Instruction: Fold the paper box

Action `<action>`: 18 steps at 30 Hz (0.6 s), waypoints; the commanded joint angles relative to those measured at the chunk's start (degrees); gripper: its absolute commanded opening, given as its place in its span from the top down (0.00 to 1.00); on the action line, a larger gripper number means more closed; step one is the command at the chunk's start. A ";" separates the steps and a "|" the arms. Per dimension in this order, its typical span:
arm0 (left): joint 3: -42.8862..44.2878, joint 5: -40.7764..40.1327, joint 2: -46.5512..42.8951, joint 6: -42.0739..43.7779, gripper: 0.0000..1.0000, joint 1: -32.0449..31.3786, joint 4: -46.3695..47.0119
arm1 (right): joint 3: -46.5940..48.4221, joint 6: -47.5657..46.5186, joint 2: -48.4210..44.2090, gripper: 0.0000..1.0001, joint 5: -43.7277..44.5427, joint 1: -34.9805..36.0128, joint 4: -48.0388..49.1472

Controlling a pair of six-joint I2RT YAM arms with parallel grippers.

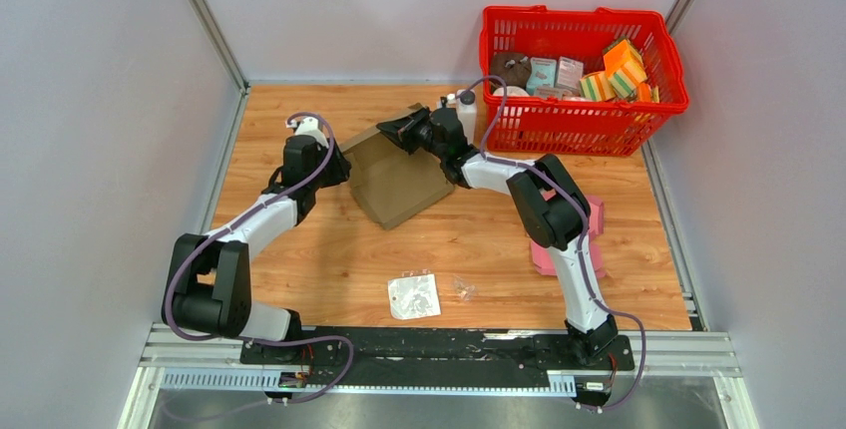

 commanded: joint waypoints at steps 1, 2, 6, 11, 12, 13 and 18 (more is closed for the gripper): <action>-0.84 -0.73 -1.54 0.17 0.57 -0.22 2.23 | -2.97 1.69 -3.17 1.00 0.74 -0.66 4.41; -1.01 -1.07 -1.45 -0.27 0.57 -0.39 2.49 | -3.50 1.69 -3.26 1.00 0.74 -0.66 4.67; -1.55 -1.95 -0.23 -0.54 0.56 -1.27 3.81 | -5.34 2.39 -2.39 1.00 0.13 -0.66 6.43; 0.03 -10.19 1.44 1.21 0.56 -4.17 4.78 | -4.82 2.83 -2.29 1.00 0.22 -0.57 6.00; 0.04 -11.52 1.62 1.22 0.56 -5.30 5.13 | -4.47 2.75 -2.30 1.00 0.30 -0.66 5.30; 0.21 -12.75 1.89 1.22 0.56 -5.75 5.57 | -3.95 2.75 -2.38 1.00 0.39 -0.66 4.94; 3.20 -20.58 5.84 -1.15 0.63 -7.16 4.69 | -2.89 3.71 -2.30 1.00 0.31 -0.66 3.10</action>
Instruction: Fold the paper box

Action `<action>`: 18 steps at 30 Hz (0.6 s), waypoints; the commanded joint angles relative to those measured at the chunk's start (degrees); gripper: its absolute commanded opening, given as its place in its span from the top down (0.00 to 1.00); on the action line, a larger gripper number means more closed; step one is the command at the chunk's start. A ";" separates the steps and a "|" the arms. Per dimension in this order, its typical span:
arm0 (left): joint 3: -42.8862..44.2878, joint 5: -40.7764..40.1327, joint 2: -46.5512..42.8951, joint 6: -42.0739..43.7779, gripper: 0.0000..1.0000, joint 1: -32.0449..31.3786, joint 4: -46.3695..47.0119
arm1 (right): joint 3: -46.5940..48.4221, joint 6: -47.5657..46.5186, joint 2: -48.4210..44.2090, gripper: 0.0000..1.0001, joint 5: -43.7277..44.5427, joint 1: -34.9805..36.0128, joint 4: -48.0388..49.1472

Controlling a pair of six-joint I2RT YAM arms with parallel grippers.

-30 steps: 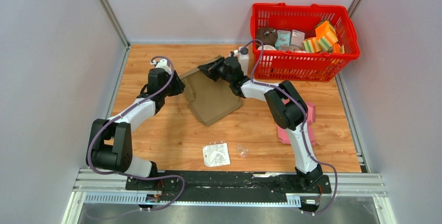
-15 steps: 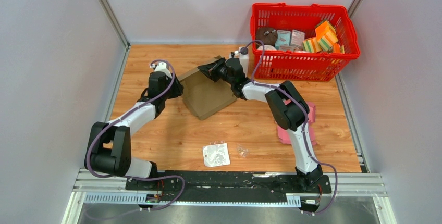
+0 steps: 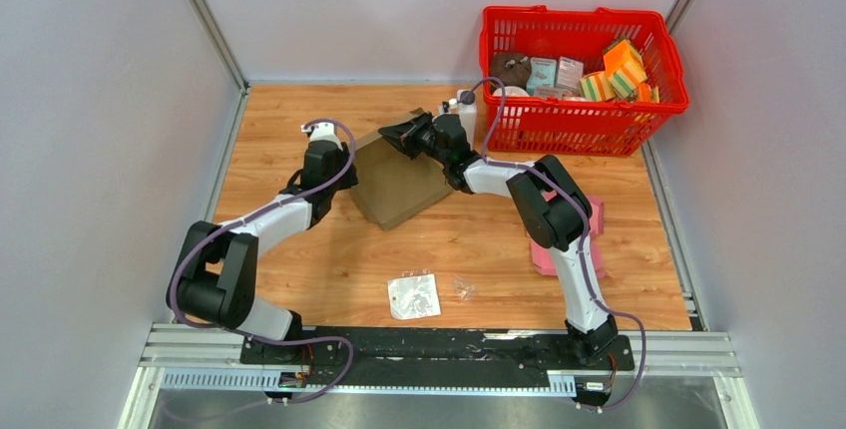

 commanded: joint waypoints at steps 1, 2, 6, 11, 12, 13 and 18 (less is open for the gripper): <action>4.03 -9.13 2.85 -1.11 0.65 -0.84 1.85 | 1.53 3.49 -1.70 1.00 1.07 -0.55 -1.80; 4.56 -10.10 3.63 -1.46 0.70 -1.02 1.94 | 1.53 3.41 -1.88 1.00 0.98 -0.64 -1.98; 7.98 -16.25 5.48 -2.25 0.82 -2.16 -3.32 | 1.62 4.19 -2.14 1.00 1.16 -0.64 -2.94; 14.91 -29.95 9.86 -6.73 0.97 -4.45 -16.38 | 1.01 5.78 -2.84 1.00 1.86 0.06 -3.38; 15.89 -30.93 10.75 -7.87 1.00 -4.45 -17.99 | 0.31 6.04 -3.20 1.00 2.30 0.41 -3.91; 16.94 -31.46 11.80 -8.49 1.00 -4.45 -19.14 | 0.21 6.30 -3.46 1.00 3.00 0.59 -4.43; 18.80 -30.50 12.25 -8.85 0.97 -4.63 -20.56 | -0.49 7.27 -4.61 1.00 3.88 0.77 -6.46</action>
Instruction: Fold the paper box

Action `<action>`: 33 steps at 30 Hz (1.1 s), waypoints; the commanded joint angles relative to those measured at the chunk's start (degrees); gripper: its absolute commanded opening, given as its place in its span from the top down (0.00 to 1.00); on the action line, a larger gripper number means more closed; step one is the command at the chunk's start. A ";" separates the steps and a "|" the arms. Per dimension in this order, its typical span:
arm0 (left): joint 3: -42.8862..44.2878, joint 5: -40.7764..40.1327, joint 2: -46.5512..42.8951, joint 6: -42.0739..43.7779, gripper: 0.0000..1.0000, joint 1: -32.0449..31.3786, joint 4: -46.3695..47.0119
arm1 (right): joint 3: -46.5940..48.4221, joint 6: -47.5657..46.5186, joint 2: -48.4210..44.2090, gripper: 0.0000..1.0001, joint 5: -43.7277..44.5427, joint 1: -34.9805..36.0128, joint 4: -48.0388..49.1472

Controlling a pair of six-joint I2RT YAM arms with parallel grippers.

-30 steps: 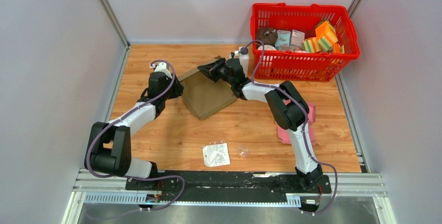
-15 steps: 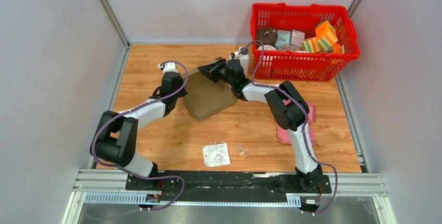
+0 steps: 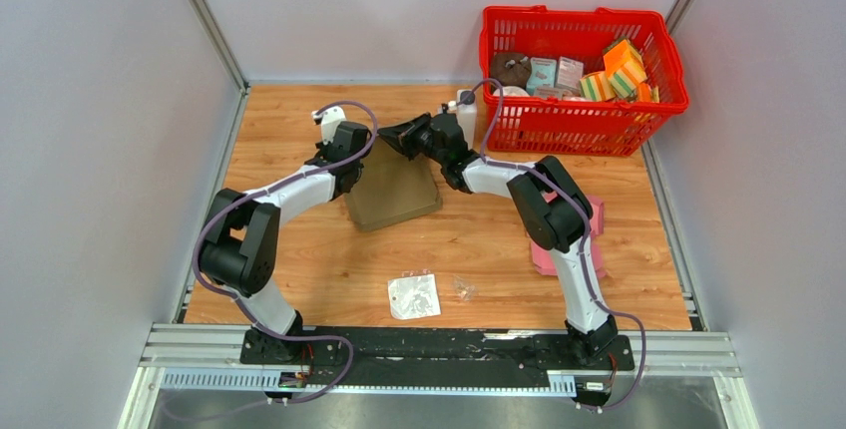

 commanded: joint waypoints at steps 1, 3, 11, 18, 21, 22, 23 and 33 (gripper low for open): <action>2.25 -4.69 0.23 -2.44 0.91 0.47 -4.13 | -1.34 4.19 -3.80 1.00 2.29 -0.11 -2.29; 2.34 -4.42 0.41 -2.01 0.80 0.47 -3.60 | -1.52 4.37 -3.89 1.00 2.29 -0.02 -2.02; 0.86 -2.14 0.77 1.68 1.00 0.47 1.40 | -5.64 3.50 -7.12 1.00 5.18 0.86 -2.10; -10.74 4.80 -5.92 7.22 1.00 0.47 17.58 | -5.38 -12.83 -10.82 0.71 0.63 -0.72 -10.97; -13.39 5.78 -7.94 7.84 1.00 0.47 19.61 | -2.77 -30.74 -15.21 0.50 -4.12 -1.95 -27.45; -14.09 5.51 -8.64 7.84 1.00 0.47 19.26 | -1.53 -42.71 -17.83 0.37 -3.87 -2.04 -32.38; -14.27 5.60 -8.99 7.75 1.00 0.47 18.82 | -0.83 -47.18 -19.08 0.36 -4.21 -2.21 -40.96; -14.89 5.60 -10.49 7.23 1.00 0.47 13.55 | 21.31 -76.41 -14.97 0.28 -3.25 -4.50 -68.03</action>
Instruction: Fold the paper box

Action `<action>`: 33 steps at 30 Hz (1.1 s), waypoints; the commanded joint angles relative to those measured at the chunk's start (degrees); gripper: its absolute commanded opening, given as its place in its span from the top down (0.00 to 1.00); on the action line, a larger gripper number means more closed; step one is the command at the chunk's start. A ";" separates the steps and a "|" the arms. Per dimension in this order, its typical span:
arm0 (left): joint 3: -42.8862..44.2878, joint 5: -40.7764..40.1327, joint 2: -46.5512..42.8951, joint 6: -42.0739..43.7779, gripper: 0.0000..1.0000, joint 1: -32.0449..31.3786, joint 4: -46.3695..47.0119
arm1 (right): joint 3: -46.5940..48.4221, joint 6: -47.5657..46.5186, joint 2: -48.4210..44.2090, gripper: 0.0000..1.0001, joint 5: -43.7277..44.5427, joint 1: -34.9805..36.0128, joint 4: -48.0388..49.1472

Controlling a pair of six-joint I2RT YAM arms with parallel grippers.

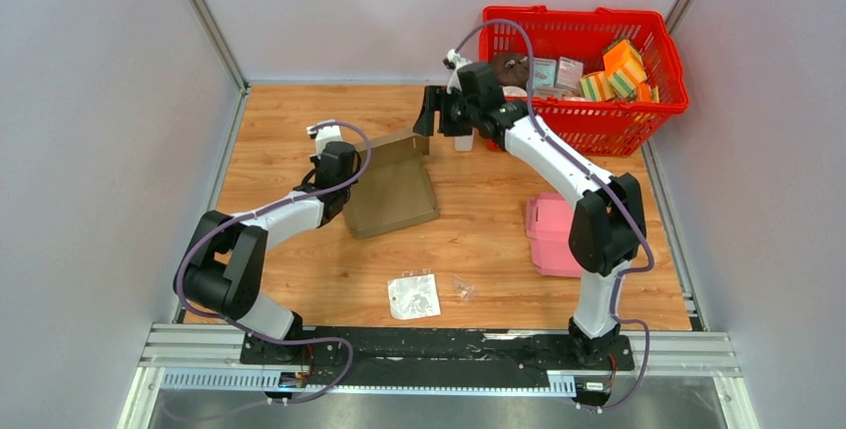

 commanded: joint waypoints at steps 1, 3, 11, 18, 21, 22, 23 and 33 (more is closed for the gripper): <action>-0.02 0.11 -1.81 -0.21 1.00 0.18 -1.49 | 10.66 -11.75 5.25 0.30 -0.69 0.42 -11.92; 0.50 0.37 -1.64 -0.38 1.00 0.18 -2.45 | 9.89 -10.17 4.65 0.31 -1.04 0.59 -8.51; 0.95 0.55 -0.94 -0.82 1.00 0.18 -2.55 | 10.41 -6.04 8.07 0.49 -4.56 0.51 -2.53; 0.77 0.64 -0.84 -1.17 1.00 0.18 -2.99 | 11.63 -4.27 11.32 0.47 -4.29 0.59 0.56; 0.60 0.47 -1.11 -0.82 1.00 0.18 -3.08 | 11.11 -3.75 11.85 0.46 -4.64 0.59 1.79; 0.51 0.46 -1.20 -0.91 1.00 0.18 -2.99 | 11.02 -3.66 12.03 0.46 -4.65 0.51 2.05; 0.51 0.46 -1.37 -0.91 1.00 0.27 -2.99 | 11.11 -3.31 12.29 0.46 -4.73 0.59 2.14; 0.16 0.91 -1.11 -1.26 1.00 0.18 -2.99 | 9.45 0.82 10.72 0.45 -7.48 -0.02 5.31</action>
